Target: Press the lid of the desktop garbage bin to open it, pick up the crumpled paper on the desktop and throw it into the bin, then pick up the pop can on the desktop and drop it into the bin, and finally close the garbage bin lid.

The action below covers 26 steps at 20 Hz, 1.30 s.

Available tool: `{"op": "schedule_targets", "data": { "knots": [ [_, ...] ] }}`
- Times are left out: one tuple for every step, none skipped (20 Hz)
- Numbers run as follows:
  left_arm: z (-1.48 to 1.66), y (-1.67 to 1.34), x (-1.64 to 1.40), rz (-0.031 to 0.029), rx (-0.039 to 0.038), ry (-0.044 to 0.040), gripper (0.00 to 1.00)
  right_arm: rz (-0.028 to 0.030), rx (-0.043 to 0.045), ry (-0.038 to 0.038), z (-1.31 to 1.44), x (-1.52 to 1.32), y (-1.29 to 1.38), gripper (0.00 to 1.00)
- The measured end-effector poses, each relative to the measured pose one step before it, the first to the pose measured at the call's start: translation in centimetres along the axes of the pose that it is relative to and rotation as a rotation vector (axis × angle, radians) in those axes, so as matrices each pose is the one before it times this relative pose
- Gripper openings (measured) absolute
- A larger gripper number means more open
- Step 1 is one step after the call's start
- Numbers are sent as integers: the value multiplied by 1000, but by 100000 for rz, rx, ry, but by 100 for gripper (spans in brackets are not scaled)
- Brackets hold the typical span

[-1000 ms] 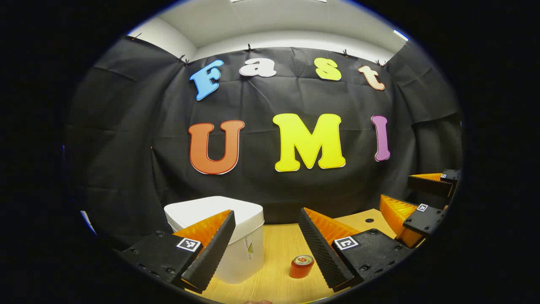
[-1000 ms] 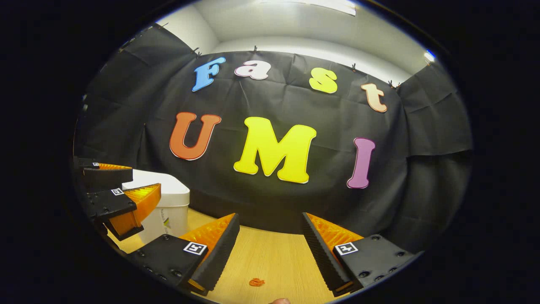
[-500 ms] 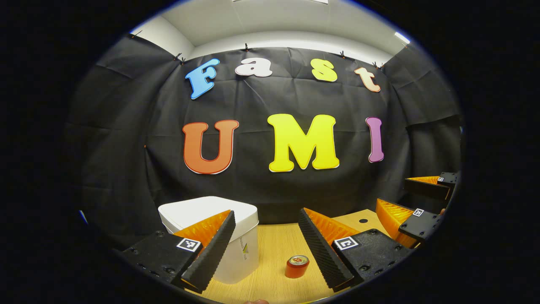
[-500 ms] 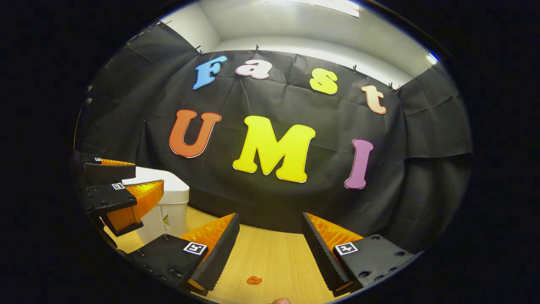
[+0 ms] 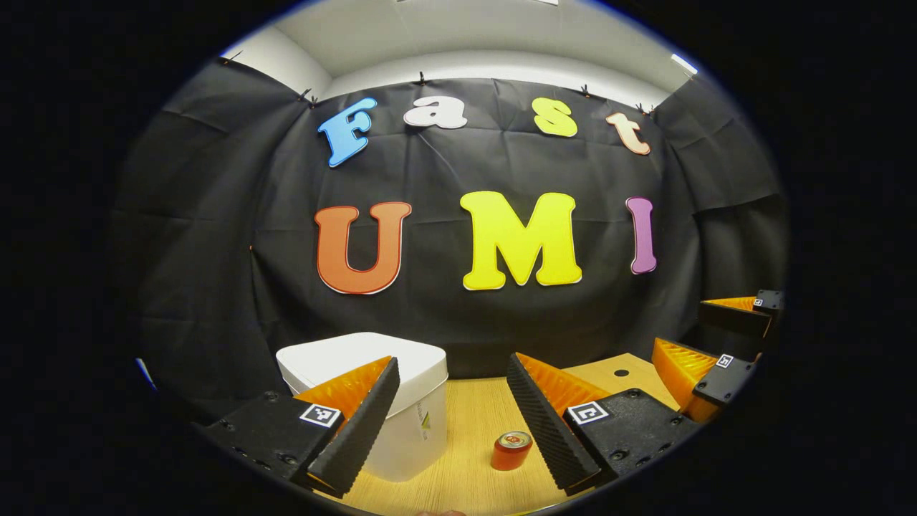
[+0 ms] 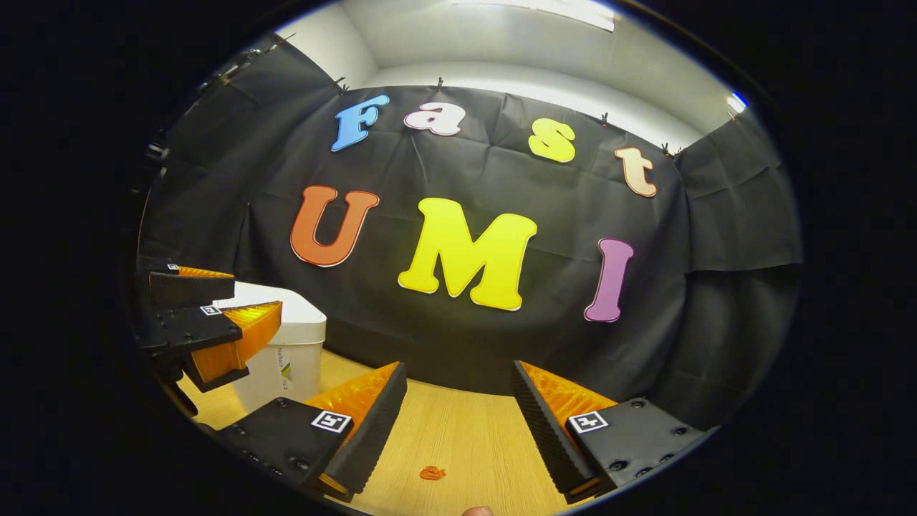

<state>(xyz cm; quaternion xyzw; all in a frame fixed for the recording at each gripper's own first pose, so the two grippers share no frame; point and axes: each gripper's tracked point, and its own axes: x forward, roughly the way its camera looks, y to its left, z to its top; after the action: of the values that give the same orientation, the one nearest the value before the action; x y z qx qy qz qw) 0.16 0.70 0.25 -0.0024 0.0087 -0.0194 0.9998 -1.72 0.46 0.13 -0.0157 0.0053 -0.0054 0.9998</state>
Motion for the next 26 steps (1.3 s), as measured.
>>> {"op": "schedule_targets", "data": {
  "knots": [
    [-60,-41,209,-317,445,341,99,175,-114,-51,25,60,54,94],
    [-30,-10,23,-124,545,160,99,104,-38,-142,-30,167,-115,94],
    [52,10,260,5,647,170,99,296,198,-142,89,93,81,94],
    [53,159,144,-79,517,-116,99,414,298,-46,-75,168,148,94],
    [49,27,288,-440,408,-115,98,248,264,47,33,53,-8,93],
    [-33,-316,384,-1861,-67,276,96,276,229,171,-82,130,-28,94],
    [-100,-241,369,-1368,-498,686,94,56,143,253,-99,137,12,94],
    [-189,80,428,-489,-190,956,86,-68,9,187,-71,145,-57,94],
    [-152,90,449,-76,190,908,89,-163,-85,30,39,122,-126,94],
    [-299,356,346,455,370,889,81,-233,-112,-199,-4,95,-40,94],
    [-158,355,378,613,313,643,81,-401,-95,-151,84,46,-147,94],
    [-31,327,504,1021,284,628,78,-580,-101,-42,-92,11,-266,94],
    [-21,473,440,1037,175,494,72,-589,-141,84,-14,-13,-199,94],
    [-132,467,494,953,56,837,68,-697,-182,155,-69,-43,-213,94],
    [-117,467,585,921,-152,911,60,-685,-243,464,-113,6,-255,94],
    [-44,441,700,710,-228,733,57,-645,-202,398,-186,96,-135,94],
    [41,521,542,1207,-304,403,51,-535,-215,341,-77,64,-144,94],
    [7,517,500,975,-405,360,48,-683,-227,264,-106,-67,-218,94],
    [-60,657,431,1165,-336,510,43,-688,-209,97,-10,15,-182,94],
    [-46,551,557,1042,-279,671,40,-589,-281,194,-62,-88,-161,94],
    [-68,432,602,930,-177,334,35,-534,-333,340,-69,23,-106,94],
    [-14,509,454,878,-50,639,32,-307,-287,411,-197,74,-65,94],
    [-135,448,576,761,-113,763,28,-138,-300,454,-96,-23,-7,94],
    [-175,373,411,683,-142,959,25,-104,-328,268,-46,85,-42,94],
    [-174,391,488,850,-262,749,27,-80,-414,193,6,32,34,94],
    [-211,439,196,1086,65,964,17,-103,-436,52,8,29,-8,94]
  ]
}}
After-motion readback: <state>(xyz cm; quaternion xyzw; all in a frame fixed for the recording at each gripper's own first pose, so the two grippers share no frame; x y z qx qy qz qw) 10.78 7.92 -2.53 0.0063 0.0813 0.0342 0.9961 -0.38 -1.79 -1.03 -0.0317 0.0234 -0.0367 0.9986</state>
